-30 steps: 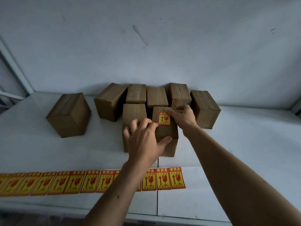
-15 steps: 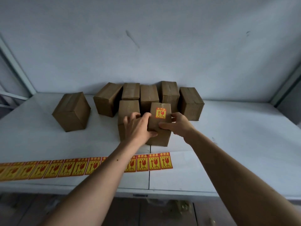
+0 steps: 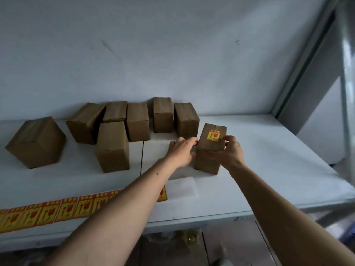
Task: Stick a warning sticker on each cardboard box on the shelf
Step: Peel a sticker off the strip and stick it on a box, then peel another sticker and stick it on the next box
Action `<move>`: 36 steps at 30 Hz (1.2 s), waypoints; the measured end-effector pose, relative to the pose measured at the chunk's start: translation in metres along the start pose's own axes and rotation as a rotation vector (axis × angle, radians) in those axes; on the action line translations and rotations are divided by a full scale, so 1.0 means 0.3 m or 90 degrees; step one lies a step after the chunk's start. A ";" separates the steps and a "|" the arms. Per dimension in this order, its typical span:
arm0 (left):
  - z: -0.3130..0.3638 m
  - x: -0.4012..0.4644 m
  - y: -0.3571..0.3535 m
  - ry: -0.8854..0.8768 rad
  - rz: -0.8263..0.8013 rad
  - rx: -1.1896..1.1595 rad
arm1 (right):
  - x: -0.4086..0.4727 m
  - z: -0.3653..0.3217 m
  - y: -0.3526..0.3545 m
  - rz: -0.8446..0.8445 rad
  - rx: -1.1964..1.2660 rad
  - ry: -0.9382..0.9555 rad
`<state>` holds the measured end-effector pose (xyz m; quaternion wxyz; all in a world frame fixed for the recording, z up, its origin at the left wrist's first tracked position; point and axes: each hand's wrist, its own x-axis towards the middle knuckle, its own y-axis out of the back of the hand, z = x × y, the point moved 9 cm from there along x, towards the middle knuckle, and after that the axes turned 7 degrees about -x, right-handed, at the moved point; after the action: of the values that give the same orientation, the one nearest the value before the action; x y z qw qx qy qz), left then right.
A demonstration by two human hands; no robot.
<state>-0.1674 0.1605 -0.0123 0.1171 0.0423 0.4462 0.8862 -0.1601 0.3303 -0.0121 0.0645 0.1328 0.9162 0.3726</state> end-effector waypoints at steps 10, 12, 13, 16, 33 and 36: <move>-0.112 0.199 0.122 0.033 0.168 0.026 | 0.289 -0.037 0.020 0.078 -0.124 -0.031; -0.157 0.242 0.141 0.059 0.186 0.039 | 0.343 -0.095 0.010 0.118 -0.229 0.007; -0.177 0.262 0.146 0.072 0.190 0.047 | 0.357 -0.140 0.001 0.145 -0.282 0.050; -0.224 0.308 0.150 0.116 0.190 0.063 | 0.353 -0.282 -0.069 0.146 -0.342 0.208; -0.215 0.086 0.171 0.043 0.249 0.043 | 0.100 -0.277 -0.172 0.099 -0.344 0.242; -0.235 -0.029 0.156 0.048 0.261 0.000 | 0.006 -0.268 -0.187 0.088 -0.319 0.253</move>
<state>-0.1794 0.0765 -0.0168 -0.0827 0.0990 0.4322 0.8925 -0.1902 0.2387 0.0058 -0.1104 0.0994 0.7792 0.6089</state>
